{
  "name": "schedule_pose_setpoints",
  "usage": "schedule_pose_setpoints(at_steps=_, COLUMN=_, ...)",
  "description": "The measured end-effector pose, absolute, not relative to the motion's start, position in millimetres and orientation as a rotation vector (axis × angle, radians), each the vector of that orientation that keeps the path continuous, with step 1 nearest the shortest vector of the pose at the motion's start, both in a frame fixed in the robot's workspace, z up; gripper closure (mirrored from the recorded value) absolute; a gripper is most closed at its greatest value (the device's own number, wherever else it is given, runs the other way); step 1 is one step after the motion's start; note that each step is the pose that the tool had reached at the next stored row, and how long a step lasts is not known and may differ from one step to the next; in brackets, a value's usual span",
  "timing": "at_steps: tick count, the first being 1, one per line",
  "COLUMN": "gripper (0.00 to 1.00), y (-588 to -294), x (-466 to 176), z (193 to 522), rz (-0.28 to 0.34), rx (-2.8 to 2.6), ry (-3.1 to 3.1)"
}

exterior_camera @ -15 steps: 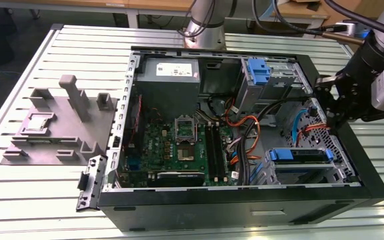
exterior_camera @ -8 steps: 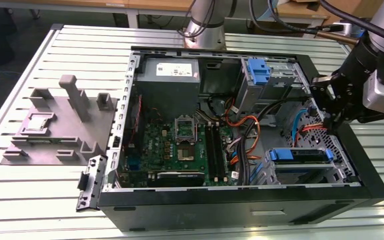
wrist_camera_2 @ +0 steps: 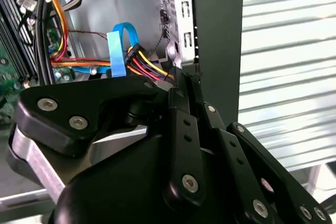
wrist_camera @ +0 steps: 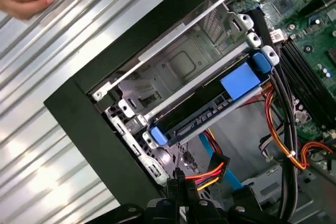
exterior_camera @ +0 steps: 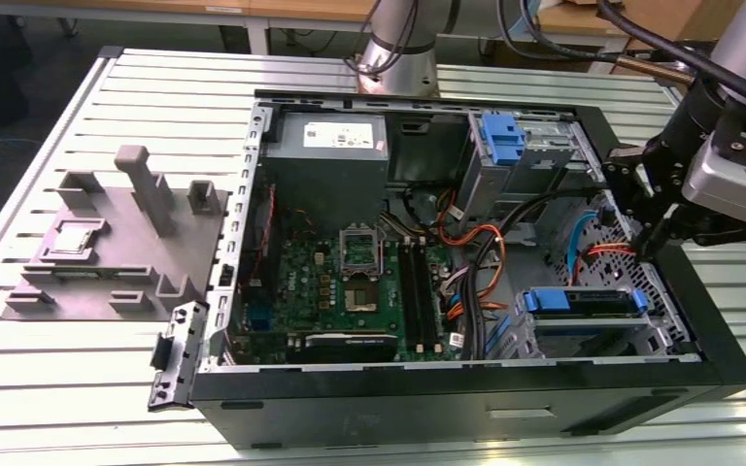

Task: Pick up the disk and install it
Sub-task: 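Insert the first disk wire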

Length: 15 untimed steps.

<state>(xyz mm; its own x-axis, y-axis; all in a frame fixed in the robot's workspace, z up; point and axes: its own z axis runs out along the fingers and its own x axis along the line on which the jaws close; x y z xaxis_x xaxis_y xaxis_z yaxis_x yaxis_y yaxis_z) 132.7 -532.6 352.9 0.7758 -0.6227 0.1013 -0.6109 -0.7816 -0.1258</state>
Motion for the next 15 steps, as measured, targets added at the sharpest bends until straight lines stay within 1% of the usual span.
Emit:
schedule_pose_setpoints(at_steps=4, gripper=0.83, y=-533, x=122, z=353, rz=-0.212, rx=-2.871, ry=1.028)
schedule_pose_setpoints(at_steps=15, gripper=0.83, y=-533, x=121, z=353, rz=-0.207, rx=-2.832, ry=1.155)
